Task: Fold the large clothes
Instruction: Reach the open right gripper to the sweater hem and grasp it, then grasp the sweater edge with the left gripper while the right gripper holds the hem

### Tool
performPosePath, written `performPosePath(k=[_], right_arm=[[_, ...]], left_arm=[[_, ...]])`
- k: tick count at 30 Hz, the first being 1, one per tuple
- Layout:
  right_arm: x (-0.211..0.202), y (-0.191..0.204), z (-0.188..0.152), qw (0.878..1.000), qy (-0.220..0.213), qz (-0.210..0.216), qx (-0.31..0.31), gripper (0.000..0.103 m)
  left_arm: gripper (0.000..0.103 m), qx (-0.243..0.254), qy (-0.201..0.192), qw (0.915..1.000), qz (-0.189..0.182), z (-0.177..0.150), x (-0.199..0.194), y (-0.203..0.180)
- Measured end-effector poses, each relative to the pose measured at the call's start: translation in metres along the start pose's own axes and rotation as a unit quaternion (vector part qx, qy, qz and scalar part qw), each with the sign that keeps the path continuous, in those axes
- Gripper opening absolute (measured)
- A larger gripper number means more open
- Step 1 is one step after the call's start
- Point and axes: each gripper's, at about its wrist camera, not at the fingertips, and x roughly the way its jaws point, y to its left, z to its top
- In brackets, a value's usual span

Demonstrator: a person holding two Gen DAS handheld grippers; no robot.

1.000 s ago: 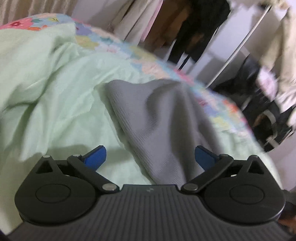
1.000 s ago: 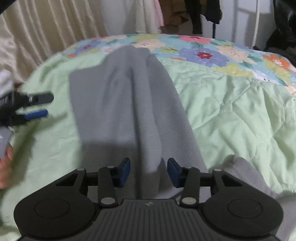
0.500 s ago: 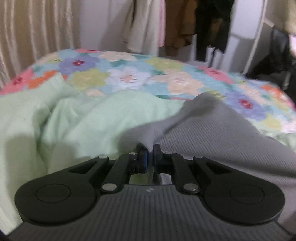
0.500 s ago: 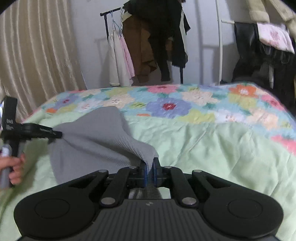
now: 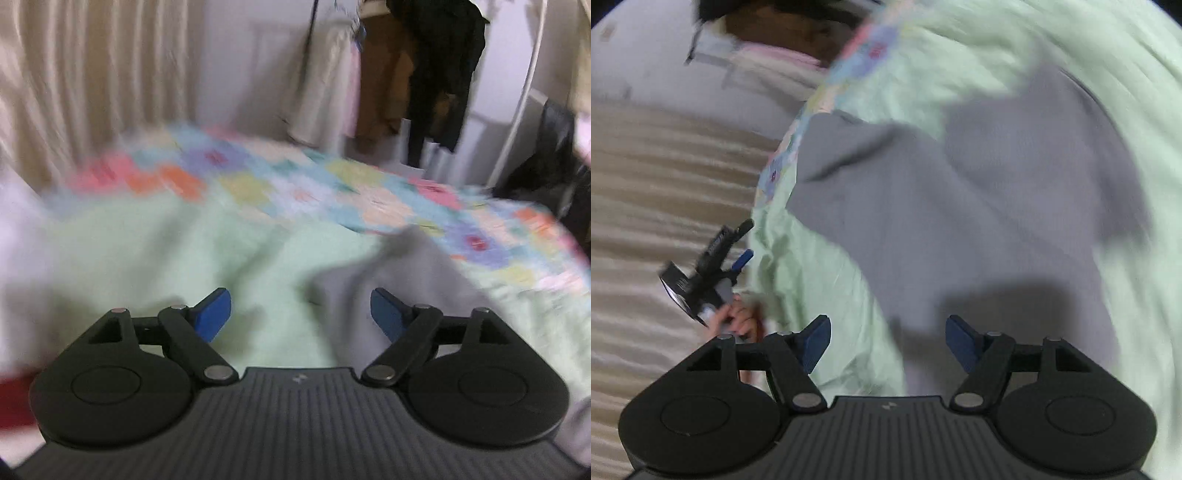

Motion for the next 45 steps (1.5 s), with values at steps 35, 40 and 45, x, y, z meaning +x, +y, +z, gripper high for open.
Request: performPosePath(k=[35, 40, 45], right_arm=[[0.008, -0.051, -0.063, 0.972, -0.197, 0.074, -0.105, 0.007], [0.011, -0.037, -0.061, 0.967, -0.187, 0.150, -0.086, 0.007], [0.012, -0.023, -0.060, 0.965, -0.167, 0.187, -0.084, 0.007]], left_arm=[[0.103, 0.292, 0.056, 0.8910, -0.344, -0.124, -0.203, -0.189], [0.103, 0.377, 0.051, 0.8684, -0.318, -0.162, -0.214, -0.239], [0.089, 0.402, 0.068, 0.8807, -0.242, -0.183, -0.188, -0.264]])
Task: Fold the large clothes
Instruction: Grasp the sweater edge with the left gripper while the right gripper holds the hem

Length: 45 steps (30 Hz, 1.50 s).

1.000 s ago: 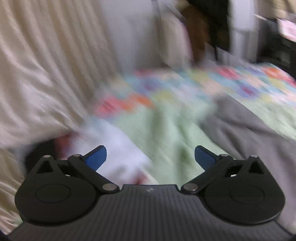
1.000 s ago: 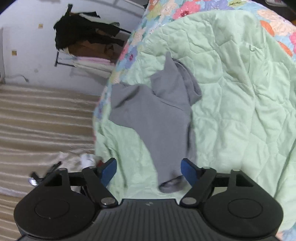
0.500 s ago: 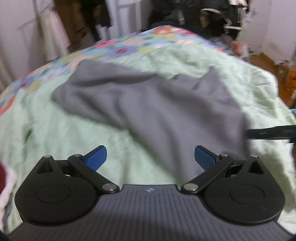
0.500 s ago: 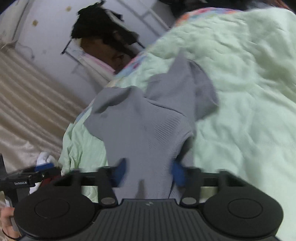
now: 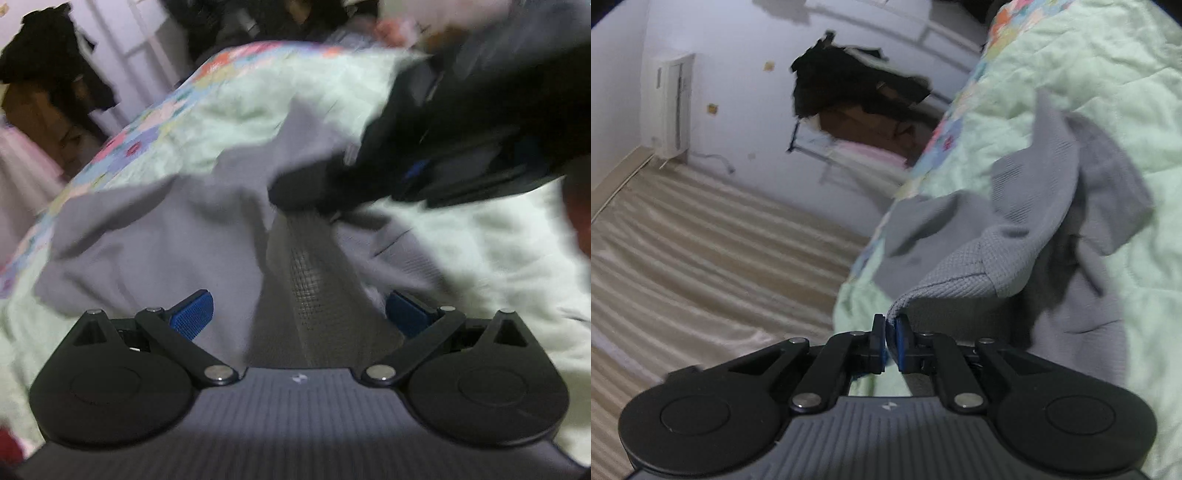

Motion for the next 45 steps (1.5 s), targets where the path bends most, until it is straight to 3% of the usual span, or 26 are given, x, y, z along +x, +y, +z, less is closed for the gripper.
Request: performPosePath(k=[1, 2, 4, 6, 8, 9, 10, 13, 17, 19, 21, 22, 23, 26, 29, 31, 34, 36, 37, 38, 39, 41, 42, 43, 45], right_arm=[[0.004, 0.001, -0.001, 1.000, 0.022, 0.018, 0.004, 0.007], [0.005, 0.001, -0.003, 0.999, 0.030, 0.021, 0.007, 0.007], [0.003, 0.000, -0.007, 0.999, 0.039, -0.003, -0.007, 0.009], [-0.002, -0.004, -0.010, 0.998, 0.037, -0.042, -0.022, 0.022], [-0.024, -0.023, -0.008, 0.994, -0.017, -0.107, 0.003, 0.048], [-0.029, -0.028, -0.007, 0.992, -0.031, -0.125, 0.013, 0.050], [-0.042, -0.042, -0.004, 0.981, -0.068, -0.181, 0.029, 0.050], [-0.046, -0.058, 0.004, 0.960, -0.095, -0.262, 0.022, 0.050], [-0.025, -0.067, 0.023, 0.955, -0.089, -0.284, -0.009, 0.052], [-0.006, -0.071, 0.033, 0.947, -0.086, -0.306, -0.044, 0.061], [0.010, -0.077, 0.040, 0.936, -0.080, -0.332, -0.082, 0.056], [0.019, -0.074, 0.041, 0.928, -0.077, -0.347, -0.108, 0.039], [0.029, -0.071, 0.042, 0.919, -0.074, -0.362, -0.135, 0.008], [0.015, -0.046, 0.050, 0.916, -0.096, -0.346, -0.179, 0.006], [-0.023, -0.006, 0.056, 0.870, -0.160, -0.399, -0.243, 0.006], [-0.045, 0.006, 0.063, 0.852, -0.165, -0.425, -0.257, 0.006], [-0.063, -0.009, 0.076, 0.858, -0.162, -0.437, -0.218, 0.010], [-0.055, -0.033, 0.086, 0.852, -0.128, -0.466, -0.201, 0.026], [-0.051, -0.052, 0.093, 0.852, -0.097, -0.490, -0.157, 0.029], [-0.055, -0.061, 0.095, 0.857, -0.102, -0.491, -0.116, 0.029], [-0.063, -0.059, 0.092, 0.865, -0.132, -0.474, -0.097, 0.031], [-0.072, -0.051, 0.084, 0.874, -0.182, -0.444, -0.075, 0.049], [-0.074, -0.047, 0.080, 0.876, -0.192, -0.436, -0.075, 0.049], [-0.074, -0.038, 0.073, 0.886, -0.202, -0.410, -0.081, 0.049], [-0.060, -0.031, 0.073, 0.919, -0.171, -0.343, -0.090, 0.049]], left_arm=[[0.046, -0.020, 0.009, 0.9997, -0.002, -0.002, 0.005, 0.005], [0.012, -0.048, 0.023, 0.9986, -0.007, -0.003, 0.011, 0.012], [0.011, -0.128, 0.046, 0.9908, 0.006, -0.013, 0.023, 0.043], [0.011, -0.137, 0.039, 0.9887, 0.047, -0.021, 0.025, 0.058], [0.011, -0.152, 0.040, 0.9868, 0.039, -0.029, 0.026, 0.068], [0.011, -0.169, 0.041, 0.9845, 0.024, -0.034, 0.028, 0.075], [0.011, -0.177, 0.043, 0.9832, 0.017, -0.037, 0.029, 0.077], [0.011, -0.171, 0.041, 0.9841, 0.027, -0.041, 0.028, 0.072], [0.012, -0.154, 0.035, 0.9867, 0.039, -0.041, 0.025, 0.061], [0.012, -0.162, 0.036, 0.9854, 0.036, -0.043, 0.027, 0.063], [0.012, -0.171, 0.032, 0.9842, 0.032, -0.045, 0.027, 0.067], [0.012, -0.177, 0.030, 0.9834, 0.029, -0.046, 0.027, 0.069], [0.012, -0.181, 0.024, 0.9828, 0.027, -0.046, 0.025, 0.071], [0.012, -0.183, 0.011, 0.9827, 0.026, -0.046, 0.020, 0.072], [0.012, -0.174, -0.003, 0.9845, 0.023, -0.045, 0.016, 0.068], [0.012, -0.161, -0.011, 0.9868, 0.010, -0.045, 0.015, 0.064], [0.014, -0.132, -0.008, 0.9909, -0.024, -0.043, 0.019, 0.055], [0.014, -0.113, 0.004, 0.9930, -0.033, -0.041, 0.025, 0.048], [0.014, -0.110, 0.006, 0.9935, -0.031, -0.041, 0.026, 0.047], [0.014, -0.110, 0.006, 0.9933, -0.034, -0.041, 0.027, 0.047], [0.014, -0.115, 0.003, 0.9925, -0.039, -0.041, 0.027, 0.049], [0.014, -0.133, 0.000, 0.9899, -0.049, -0.043, 0.027, 0.055], [0.014, -0.146, -0.001, 0.9879, -0.053, -0.044, 0.027, 0.059], [0.014, -0.152, -0.001, 0.9869, -0.054, -0.045, 0.027, 0.061], [0.014, -0.158, -0.006, 0.9860, -0.052, -0.045, 0.026, 0.062]])
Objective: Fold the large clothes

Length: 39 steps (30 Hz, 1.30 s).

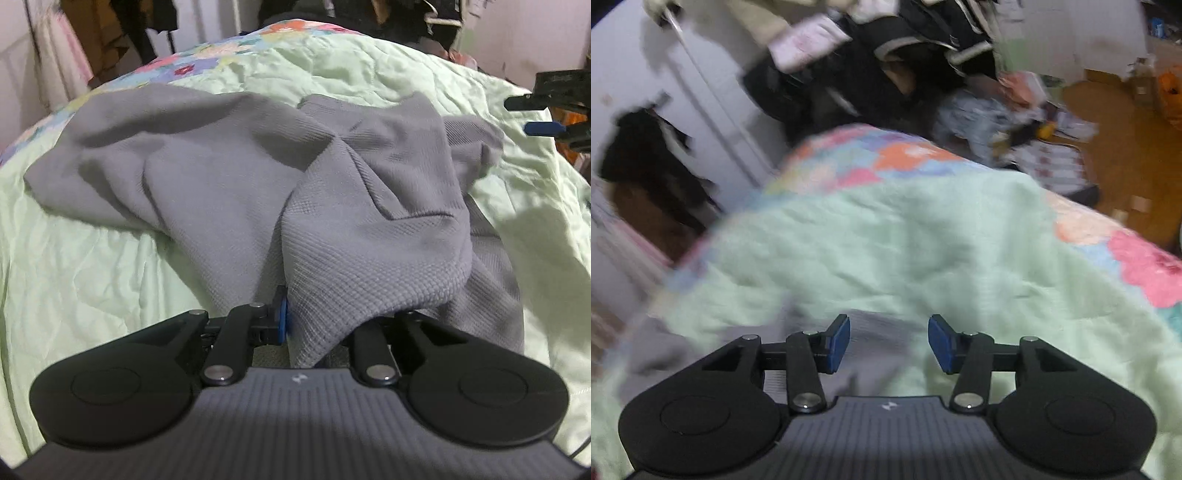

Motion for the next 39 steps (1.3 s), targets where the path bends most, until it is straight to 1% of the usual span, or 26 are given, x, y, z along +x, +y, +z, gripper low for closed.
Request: performPosePath(k=[2, 3, 5, 7, 8, 9, 10, 12, 14, 15, 17, 19, 21, 22, 24, 25, 26, 27, 28, 29, 30, 32, 33, 34, 36, 39], right_arm=[[0.015, 0.012, 0.000, 0.997, 0.036, 0.067, -0.004, 0.050], [0.026, 0.018, 0.001, 0.995, 0.052, 0.080, -0.014, 0.051], [0.049, 0.030, 0.001, 0.995, 0.066, 0.062, -0.039, 0.053], [0.081, 0.037, -0.001, 0.993, 0.099, 0.036, -0.057, 0.053], [0.097, 0.040, -0.003, 0.991, 0.115, 0.024, -0.065, 0.043], [0.106, 0.044, -0.002, 0.990, 0.120, 0.023, -0.067, 0.026], [0.106, 0.049, -0.002, 0.990, 0.115, 0.035, -0.076, 0.004], [0.096, 0.059, -0.003, 0.990, 0.094, 0.059, -0.090, 0.003], [0.047, 0.070, 0.007, 0.988, 0.013, 0.107, -0.113, 0.003], [0.017, 0.073, 0.011, 0.985, -0.032, 0.107, -0.129, 0.003], [-0.020, 0.071, 0.012, 0.981, -0.089, 0.078, -0.152, 0.003], [-0.029, 0.054, 0.016, 0.985, -0.077, 0.061, -0.142, 0.004], [-0.008, 0.021, 0.016, 0.994, -0.038, 0.048, -0.094, 0.013], [0.004, 0.008, 0.014, 0.996, -0.025, 0.035, -0.078, 0.023], [0.024, -0.010, 0.008, 0.996, 0.011, -0.015, -0.085, 0.025], [0.024, -0.015, 0.003, 0.996, 0.020, -0.032, -0.084, 0.027], [0.024, -0.020, -0.002, 0.995, 0.028, -0.048, -0.083, 0.037], [0.018, -0.026, -0.006, 0.997, 0.027, -0.037, -0.059, 0.046], [0.011, -0.032, -0.011, 0.999, 0.025, -0.024, -0.035, 0.066], [0.004, -0.037, -0.015, 1.000, 0.024, -0.012, -0.011, 0.072], [0.001, -0.043, -0.020, 0.999, 0.035, 0.001, 0.004, 0.072], [-0.005, -0.054, -0.029, 0.997, 0.059, 0.026, 0.031, 0.072], [-0.001, -0.053, -0.031, 0.996, 0.074, 0.035, 0.034, 0.072], [0.004, -0.052, -0.033, 0.994, 0.090, 0.044, 0.036, 0.072], [0.014, -0.047, -0.036, 0.991, 0.116, 0.057, 0.036, 0.072], [0.018, -0.032, -0.057, 0.976, 0.192, 0.099, 0.011, 0.072]], left_arm=[[0.014, -0.003, -0.008, 1.0000, 0.002, 0.000, -0.002, 0.000], [0.014, -0.001, -0.012, 0.9999, 0.006, -0.001, -0.003, -0.001], [0.013, 0.001, -0.020, 0.9997, 0.016, -0.002, -0.005, -0.002], [0.013, -0.002, -0.032, 0.9993, 0.020, -0.002, -0.009, 0.000], [0.013, -0.004, -0.039, 0.9990, 0.021, -0.002, -0.012, 0.002], [0.013, -0.006, -0.044, 0.9988, 0.022, -0.001, -0.016, 0.003], [0.013, -0.007, -0.049, 0.9985, 0.024, -0.001, -0.019, 0.004], [0.013, -0.004, -0.058, 0.9980, 0.025, 0.001, -0.030, 0.005], [0.013, 0.001, -0.066, 0.9975, 0.025, 0.003, -0.042, 0.005], [0.013, 0.011, -0.071, 0.9971, 0.024, 0.005, -0.050, 0.002], [0.013, 0.038, -0.077, 0.9959, 0.027, 0.009, -0.063, -0.006], [0.014, 0.073, -0.052, 0.9954, 0.033, 0.015, -0.063, -0.023], [0.016, 0.102, -0.019, 0.9940, 0.034, 0.016, -0.051, -0.041], [0.020, 0.111, -0.006, 0.9931, 0.038, 0.015, -0.045, -0.047], [0.030, 0.140, 0.037, 0.9876, 0.061, 0.011, -0.025, -0.062], [0.042, 0.146, 0.047, 0.9858, 0.068, 0.010, -0.020, -0.065], [0.051, 0.149, 0.063, 0.9841, 0.074, 0.008, -0.013, -0.067], [0.053, 0.149, 0.079, 0.9828, 0.076, 0.007, -0.007, -0.067], [0.055, 0.147, 0.090, 0.9822, 0.074, 0.007, -0.003, -0.066], [0.060, 0.145, 0.100, 0.9819, 0.071, 0.007, 0.000, -0.065], [0.064, 0.144, 0.108, 0.9812, 0.070, 0.006, 0.003, -0.064], [0.086, 0.152, 0.126, 0.9776, 0.074, 0.005, 0.008, -0.062], [0.091, 0.164, 0.135, 0.9736, 0.083, 0.001, 0.012, -0.063], [0.094, 0.174, 0.139, 0.9705, 0.091, -0.003, 0.014, -0.064], [0.094, 0.207, 0.153, 0.9596, 0.113, -0.015, 0.022, -0.070], [0.094, 0.227, 0.154, 0.9544, 0.118, -0.020, 0.023, -0.076]])
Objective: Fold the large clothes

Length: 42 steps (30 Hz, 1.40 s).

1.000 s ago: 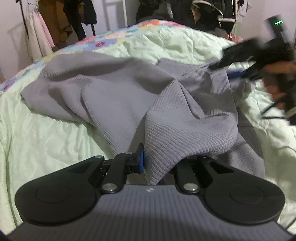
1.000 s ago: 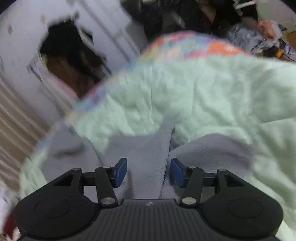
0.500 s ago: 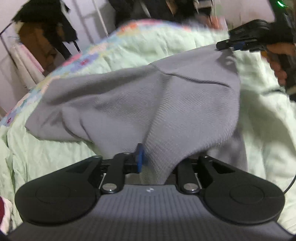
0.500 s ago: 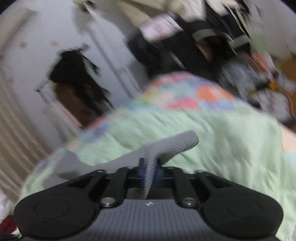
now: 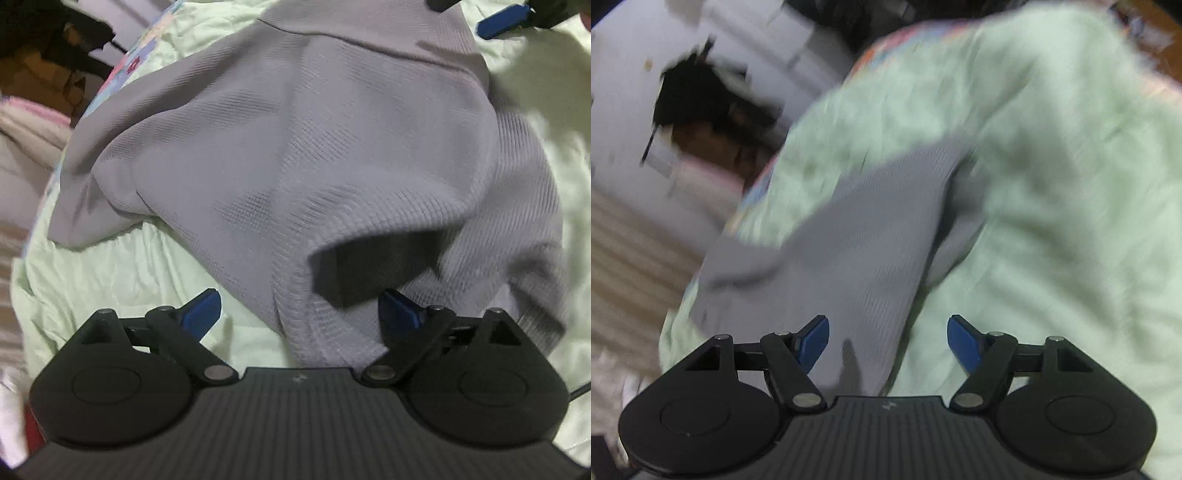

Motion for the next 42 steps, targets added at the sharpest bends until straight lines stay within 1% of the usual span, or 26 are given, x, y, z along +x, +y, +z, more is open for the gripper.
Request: performPosePath(k=[2, 3, 5, 7, 8, 9, 10, 11, 12, 13, 14, 15, 16, 17, 18, 20, 22, 24, 31, 34, 35, 36, 37, 39, 40, 42], right_arm=[[0.005, 0.010, -0.017, 0.999, 0.044, 0.026, -0.014, 0.072], [0.005, 0.013, -0.025, 0.998, 0.055, 0.033, -0.016, 0.072], [0.006, 0.019, -0.044, 0.996, 0.075, 0.047, -0.018, 0.074], [0.010, 0.023, -0.049, 0.996, 0.074, 0.039, -0.024, 0.075], [0.012, 0.026, -0.052, 0.996, 0.074, 0.034, -0.028, 0.073], [0.014, 0.028, -0.054, 0.996, 0.073, 0.029, -0.031, 0.067], [0.020, 0.032, -0.050, 0.996, 0.075, 0.028, -0.036, 0.038], [0.025, 0.035, -0.046, 0.996, 0.077, 0.027, -0.042, 0.015], [0.023, 0.040, -0.041, 0.996, 0.073, 0.042, -0.042, 0.012], [0.021, 0.044, -0.036, 0.995, 0.068, 0.057, -0.043, 0.012], [0.018, 0.049, -0.031, 0.994, 0.063, 0.072, -0.043, 0.012], [0.016, 0.053, -0.026, 0.994, 0.058, 0.088, -0.043, 0.012], [0.013, 0.053, -0.019, 0.993, 0.054, 0.105, -0.029, 0.012], [0.011, 0.054, -0.011, 0.991, 0.050, 0.123, -0.014, 0.012], [0.009, 0.054, -0.004, 0.989, 0.046, 0.141, 0.001, 0.012], [0.002, 0.057, 0.010, 0.983, 0.042, 0.173, 0.034, 0.012], [-0.001, 0.065, 0.020, 0.984, 0.040, 0.171, 0.038, 0.012], [0.003, 0.078, 0.025, 0.984, 0.040, 0.168, 0.040, 0.012], [0.005, 0.092, 0.036, 0.978, 0.051, 0.185, 0.076, 0.012], [0.010, 0.096, 0.041, 0.973, 0.059, 0.202, 0.096, 0.012], [0.010, 0.096, 0.042, 0.970, 0.062, 0.212, 0.103, 0.012], [0.010, 0.095, 0.043, 0.966, 0.064, 0.223, 0.111, 0.012], [0.009, 0.093, 0.044, 0.964, 0.063, 0.232, 0.116, 0.012], [0.007, 0.084, 0.044, 0.964, 0.051, 0.227, 0.125, 0.012], [0.008, 0.076, 0.041, 0.964, 0.049, 0.226, 0.131, 0.014], [0.014, 0.054, 0.028, 0.957, 0.054, 0.231, 0.165, 0.021]], left_arm=[[0.092, -0.008, 0.001, 1.0000, -0.006, 0.002, 0.003, 0.005], [0.088, -0.015, 0.003, 0.9999, -0.006, 0.003, 0.005, 0.008], [0.046, -0.014, 0.007, 0.9999, 0.001, 0.003, 0.009, 0.010], [0.034, -0.011, 0.008, 0.9999, 0.001, 0.003, 0.012, 0.011], [0.020, -0.011, 0.003, 0.9999, -0.004, 0.003, 0.010, 0.012], [0.017, -0.013, -0.003, 0.9998, -0.011, 0.002, 0.007, 0.013], [0.017, -0.018, -0.010, 0.9997, -0.016, 0.001, 0.002, 0.016], [0.020, -0.026, -0.017, 0.9993, -0.019, 0.000, -0.003, 0.020], [0.021, -0.034, -0.024, 0.9989, -0.023, -0.001, -0.008, 0.024], [0.026, -0.038, -0.030, 0.9985, -0.024, -0.001, -0.012, 0.027], [0.047, -0.041, -0.043, 0.9981, -0.021, -0.001, -0.020, 0.031], [0.060, -0.043, -0.055, 0.9975, -0.015, -0.001, -0.028, 0.036], [0.083, -0.044, -0.063, 0.9970, -0.010, 0.000, -0.033, 0.039], [0.092, -0.048, -0.079, 0.9958, -0.001, 0.001, -0.042, 0.043], [0.093, -0.053, -0.100, 0.9936, 0.010, 0.003, -0.054, 0.047], [0.096, -0.067, -0.131, 0.9891, 0.009, 0.006, -0.072, 0.053], [0.103, -0.081, -0.155, 0.9845, -0.005, 0.008, -0.084, 0.056], [0.103, -0.086, -0.173, 0.9805, -0.035, 0.012, -0.086, 0.051], [0.103, -0.148, -0.151, 0.9756, -0.060, 0.044, -0.056, 0.025], [0.103, -0.159, -0.131, 0.9781, -0.035, 0.057, -0.038, 0.017], [0.085, -0.173, -0.120, 0.9772, -0.023, 0.057, -0.030, 0.020], [0.062, -0.206, -0.111, 0.9717, -0.030, 0.054, -0.021, 0.030], [0.025, -0.244, -0.108, 0.9622, -0.053, 0.048, -0.016, 0.044], [0.018, -0.305, -0.106, 0.9421, -0.090, 0.035, -0.012, 0.069], [0.016, -0.315, -0.110, 0.9390, -0.083, 0.030, -0.012, 0.076], [0.015, -0.306, -0.129, 0.9431, -0.020, 0.024, -0.020, 0.082]])
